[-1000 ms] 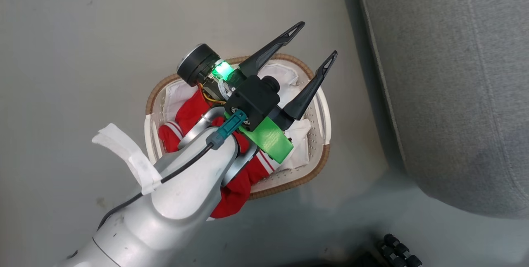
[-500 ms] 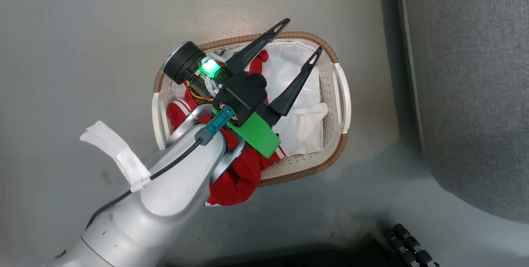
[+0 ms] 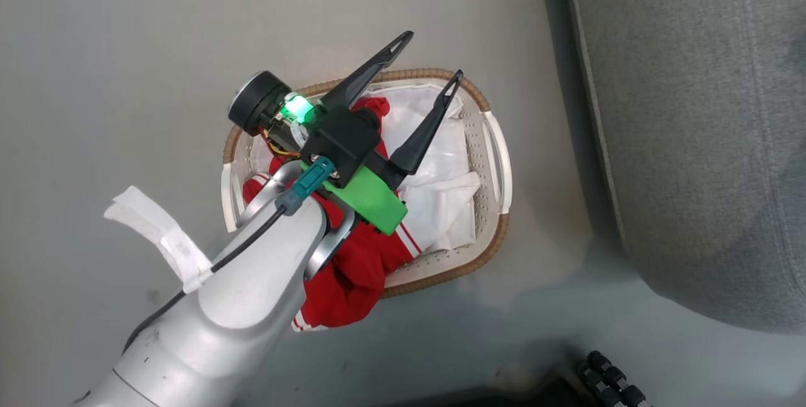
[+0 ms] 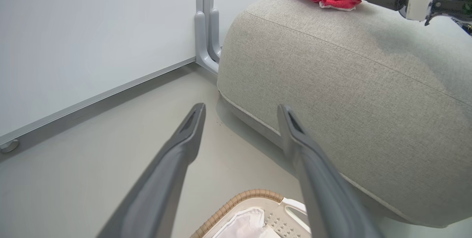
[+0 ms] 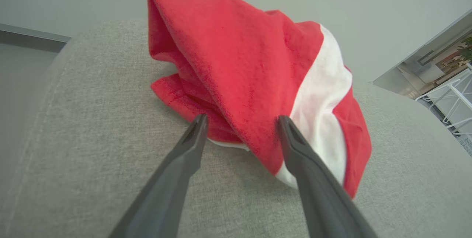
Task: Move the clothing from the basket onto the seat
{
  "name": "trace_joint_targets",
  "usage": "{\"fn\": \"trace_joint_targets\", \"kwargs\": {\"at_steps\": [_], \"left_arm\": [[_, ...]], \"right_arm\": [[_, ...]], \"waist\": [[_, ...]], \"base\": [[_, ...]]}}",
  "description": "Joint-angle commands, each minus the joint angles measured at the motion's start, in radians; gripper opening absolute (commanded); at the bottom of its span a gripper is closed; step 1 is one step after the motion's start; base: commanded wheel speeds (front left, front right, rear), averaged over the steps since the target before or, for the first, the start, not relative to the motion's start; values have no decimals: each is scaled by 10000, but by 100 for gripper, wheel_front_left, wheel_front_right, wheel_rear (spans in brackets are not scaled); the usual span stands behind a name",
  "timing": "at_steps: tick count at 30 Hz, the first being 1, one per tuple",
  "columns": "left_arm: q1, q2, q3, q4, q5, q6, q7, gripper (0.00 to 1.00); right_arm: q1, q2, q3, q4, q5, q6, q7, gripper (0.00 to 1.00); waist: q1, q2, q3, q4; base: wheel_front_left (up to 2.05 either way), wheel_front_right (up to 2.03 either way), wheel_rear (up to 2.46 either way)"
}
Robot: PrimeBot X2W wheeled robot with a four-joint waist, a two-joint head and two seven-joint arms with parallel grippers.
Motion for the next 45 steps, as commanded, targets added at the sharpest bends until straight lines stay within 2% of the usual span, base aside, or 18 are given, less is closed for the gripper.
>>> {"fn": "trace_joint_targets", "kwargs": {"at_steps": [1, 10, 22, 35, 45], "left_arm": [[170, 31, 120, -42, -77, 23, 8, 100], [867, -140, 873, -49, -256, -19, 7, 100], [2643, -639, 2816, 105, -309, -2, 7, 100], [5087, -952, 5511, -43, 92, 263, 7, 100], [6680, -1130, 6695, -417, 174, 287, 7, 100]], "right_arm": [[380, 71, 85, -175, 33, -14, -45, 100], [1505, 350, 451, -949, -91, -14, -46, 100], [1833, 981, 1071, -1281, 522, -14, -46, 100], [4110, 2872, 1142, -2819, 1133, -14, -46, 100], [6295, 3817, 1406, -4002, 937, -14, -45, 100]], "waist": [[-1, 0, -367, -160], [-1, 0, -1755, 39], [-1, 0, -4080, 820], [-1, 0, -5566, 1285], [-1, 0, -6204, 1453]], "base": [[0, 0, 0], [0, 0, 0], [0, 0, 0], [0, 0, 0], [0, 0, 0]]}}
